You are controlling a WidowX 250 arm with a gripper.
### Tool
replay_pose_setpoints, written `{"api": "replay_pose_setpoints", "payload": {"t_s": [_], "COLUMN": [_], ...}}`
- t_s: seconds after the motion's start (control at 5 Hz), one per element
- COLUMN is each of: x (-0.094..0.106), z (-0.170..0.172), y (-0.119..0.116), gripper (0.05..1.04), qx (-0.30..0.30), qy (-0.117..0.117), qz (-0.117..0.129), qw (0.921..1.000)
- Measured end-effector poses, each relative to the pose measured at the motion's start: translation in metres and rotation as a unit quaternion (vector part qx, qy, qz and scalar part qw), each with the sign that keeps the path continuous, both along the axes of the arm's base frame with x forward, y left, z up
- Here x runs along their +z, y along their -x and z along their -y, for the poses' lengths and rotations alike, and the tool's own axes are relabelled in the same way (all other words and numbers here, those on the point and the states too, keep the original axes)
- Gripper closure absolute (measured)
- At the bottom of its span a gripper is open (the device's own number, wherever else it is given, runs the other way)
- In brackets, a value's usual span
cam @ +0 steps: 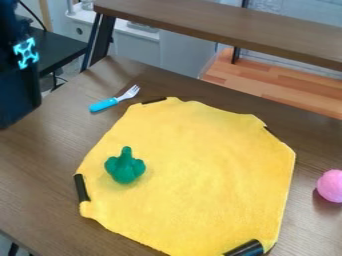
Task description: Move the green object to the bottom left
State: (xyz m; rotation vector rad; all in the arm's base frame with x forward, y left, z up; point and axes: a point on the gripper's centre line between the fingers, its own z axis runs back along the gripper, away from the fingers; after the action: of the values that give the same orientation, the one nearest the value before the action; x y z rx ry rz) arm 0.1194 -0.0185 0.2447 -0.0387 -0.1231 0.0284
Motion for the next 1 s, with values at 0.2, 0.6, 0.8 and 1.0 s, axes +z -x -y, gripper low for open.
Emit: {"api": "replay_pose_setpoints", "payload": {"t_s": [0.2, 0.6, 0.8, 1.0], "x": [-0.003, -0.034, -0.05, -0.079], "z": [0.0, -0.06, -0.079, -0.091], "y": [0.0, -0.032, -0.053, -0.072], "gripper": [0.084, 0.084, 0.083, 0.084], "qx": [-0.01, -0.011, -0.039, -0.046], "qy": [0.0, 0.003, -0.008, 0.004], "qz": [-0.001, 0.056, 0.077, 0.045], "qw": [1.0, 0.9984, 0.9963, 0.9979]}}
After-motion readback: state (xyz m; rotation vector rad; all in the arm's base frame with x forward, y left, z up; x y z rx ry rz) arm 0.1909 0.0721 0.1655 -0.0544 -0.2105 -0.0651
